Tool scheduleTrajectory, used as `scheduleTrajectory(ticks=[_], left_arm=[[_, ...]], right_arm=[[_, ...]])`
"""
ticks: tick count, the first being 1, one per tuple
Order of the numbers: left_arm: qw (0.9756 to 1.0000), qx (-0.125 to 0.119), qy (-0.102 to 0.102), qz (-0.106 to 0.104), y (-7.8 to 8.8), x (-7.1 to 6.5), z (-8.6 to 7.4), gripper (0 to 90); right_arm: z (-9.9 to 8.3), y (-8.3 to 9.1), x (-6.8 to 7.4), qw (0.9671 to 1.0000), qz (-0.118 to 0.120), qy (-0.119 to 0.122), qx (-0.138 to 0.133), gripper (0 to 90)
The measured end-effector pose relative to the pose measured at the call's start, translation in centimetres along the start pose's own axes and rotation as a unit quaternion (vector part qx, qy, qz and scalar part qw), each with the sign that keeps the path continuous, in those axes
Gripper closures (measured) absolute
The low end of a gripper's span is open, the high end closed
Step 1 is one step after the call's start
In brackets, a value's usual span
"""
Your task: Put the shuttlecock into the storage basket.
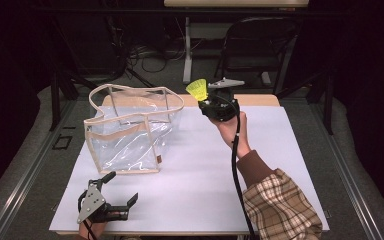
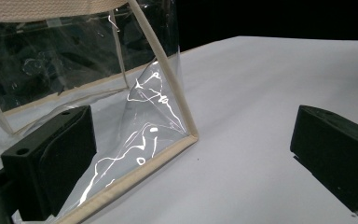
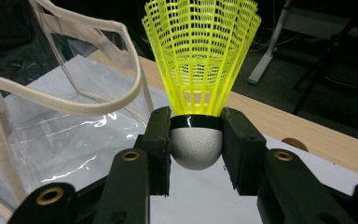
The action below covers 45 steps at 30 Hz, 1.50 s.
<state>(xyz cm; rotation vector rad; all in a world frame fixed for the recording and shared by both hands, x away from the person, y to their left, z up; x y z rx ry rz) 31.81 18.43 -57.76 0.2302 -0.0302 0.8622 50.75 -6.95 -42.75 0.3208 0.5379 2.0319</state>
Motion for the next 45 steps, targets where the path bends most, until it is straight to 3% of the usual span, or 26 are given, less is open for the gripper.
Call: scheduleTrajectory(ticks=[45], left_arm=[[1.0, 0.0, 0.0, 0.0, -0.1, 0.0, 0.0, 0.4]], right_arm=[[4.0, -1.0, 3.6, 0.9985, 0.019, 0.051, -0.007, 65.4]])
Point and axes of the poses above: each handheld gripper's, and its own axes: y roughly backward along the jaws, z roughly out of its top, x roughly to its left, the point moved 10 cm from there along -y, roughly forward along the jaws
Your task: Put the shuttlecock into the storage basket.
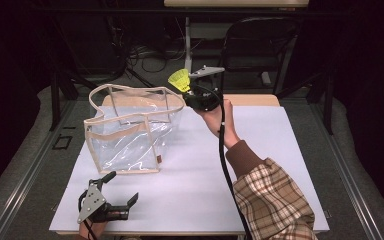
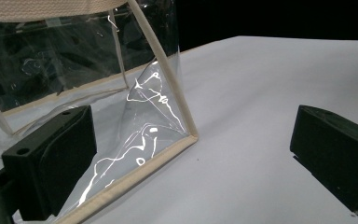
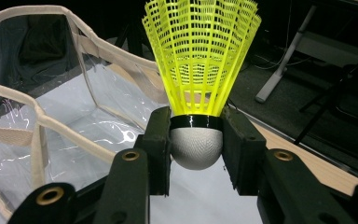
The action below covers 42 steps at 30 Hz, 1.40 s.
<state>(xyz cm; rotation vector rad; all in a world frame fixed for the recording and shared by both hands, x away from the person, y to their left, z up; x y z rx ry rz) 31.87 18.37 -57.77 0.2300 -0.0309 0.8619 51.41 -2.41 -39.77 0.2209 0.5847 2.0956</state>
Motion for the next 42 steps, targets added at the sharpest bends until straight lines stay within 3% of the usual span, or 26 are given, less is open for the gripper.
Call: scheduleTrajectory(ticks=[42], left_arm=[[1.0, -0.002, 0.002, 0.0, 0.1, 0.0, 0.1, 0.6]], right_arm=[[1.8, -0.7, 3.8, 0.9986, 0.032, 0.043, -0.003, 65.3]])
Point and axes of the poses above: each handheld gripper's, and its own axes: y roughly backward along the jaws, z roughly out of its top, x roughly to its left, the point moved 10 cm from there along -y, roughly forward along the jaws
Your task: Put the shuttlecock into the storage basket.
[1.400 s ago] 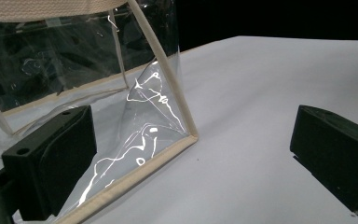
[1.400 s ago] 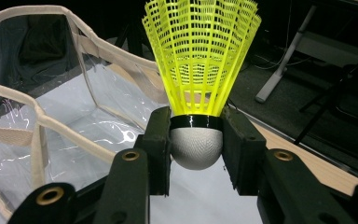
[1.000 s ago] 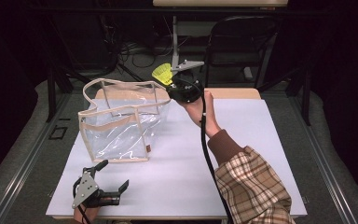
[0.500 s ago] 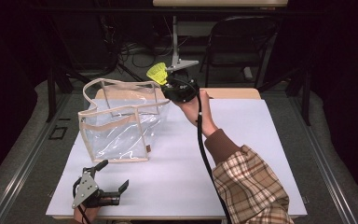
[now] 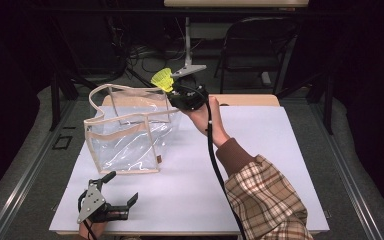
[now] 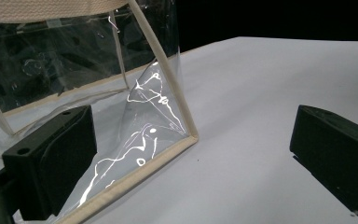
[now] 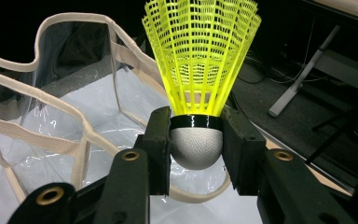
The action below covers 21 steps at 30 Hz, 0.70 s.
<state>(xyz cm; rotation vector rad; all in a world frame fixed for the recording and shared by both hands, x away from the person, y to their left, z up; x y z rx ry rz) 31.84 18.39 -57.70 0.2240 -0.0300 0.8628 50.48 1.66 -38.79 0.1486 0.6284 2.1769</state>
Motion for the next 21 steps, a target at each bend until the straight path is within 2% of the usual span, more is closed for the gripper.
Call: scheduleTrajectory(ticks=[21], left_arm=[[1.0, -0.001, 0.0, 0.001, 0.0, 0.1, 0.0, 0.7]], right_arm=[[0.0, -1.2, 1.4, 0.9997, 0.02, 0.014, 0.009, 65.4]])
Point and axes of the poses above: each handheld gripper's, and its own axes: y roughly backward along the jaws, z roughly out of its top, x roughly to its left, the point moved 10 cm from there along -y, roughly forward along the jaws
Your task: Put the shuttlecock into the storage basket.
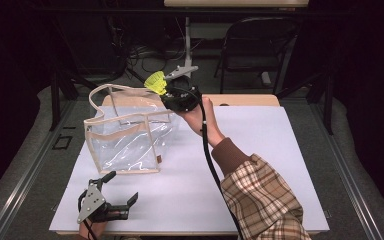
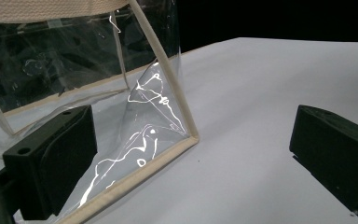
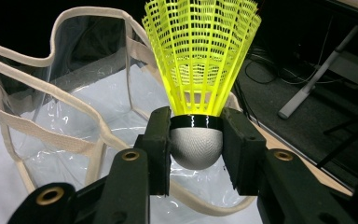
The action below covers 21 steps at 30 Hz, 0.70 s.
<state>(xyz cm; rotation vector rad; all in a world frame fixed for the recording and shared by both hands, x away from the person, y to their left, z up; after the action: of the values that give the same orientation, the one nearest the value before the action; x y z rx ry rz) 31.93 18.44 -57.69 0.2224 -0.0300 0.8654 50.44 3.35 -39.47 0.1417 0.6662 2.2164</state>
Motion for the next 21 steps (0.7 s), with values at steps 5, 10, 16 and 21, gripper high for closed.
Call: scheduleTrajectory(ticks=[5, 10, 16, 21], left_arm=[[1.0, 0.0, -0.001, 0.0, 0.0, -0.1, 0.0, 0.7], [1.0, -0.001, 0.0, -0.002, 0.0, -0.1, 0.0, 0.7], [1.0, 0.0, -0.001, -0.001, 0.0, 0.0, 0.0, 0.7], [1.0, -0.001, -0.001, -0.001, 0.0, -0.1, 0.1, 0.7]], right_arm=[[0.3, -0.3, 0.4, 1.0, 0.006, 0.006, 0.001, 65.4], [0.7, -0.6, 1.0, 0.9999, 0.012, 0.009, 0.001, 65.3], [0.8, -1.2, 1.5, 0.9997, 0.016, 0.018, 0.004, 65.4], [0.8, -1.5, 1.5, 0.9996, 0.018, 0.021, 0.008, 65.4]])
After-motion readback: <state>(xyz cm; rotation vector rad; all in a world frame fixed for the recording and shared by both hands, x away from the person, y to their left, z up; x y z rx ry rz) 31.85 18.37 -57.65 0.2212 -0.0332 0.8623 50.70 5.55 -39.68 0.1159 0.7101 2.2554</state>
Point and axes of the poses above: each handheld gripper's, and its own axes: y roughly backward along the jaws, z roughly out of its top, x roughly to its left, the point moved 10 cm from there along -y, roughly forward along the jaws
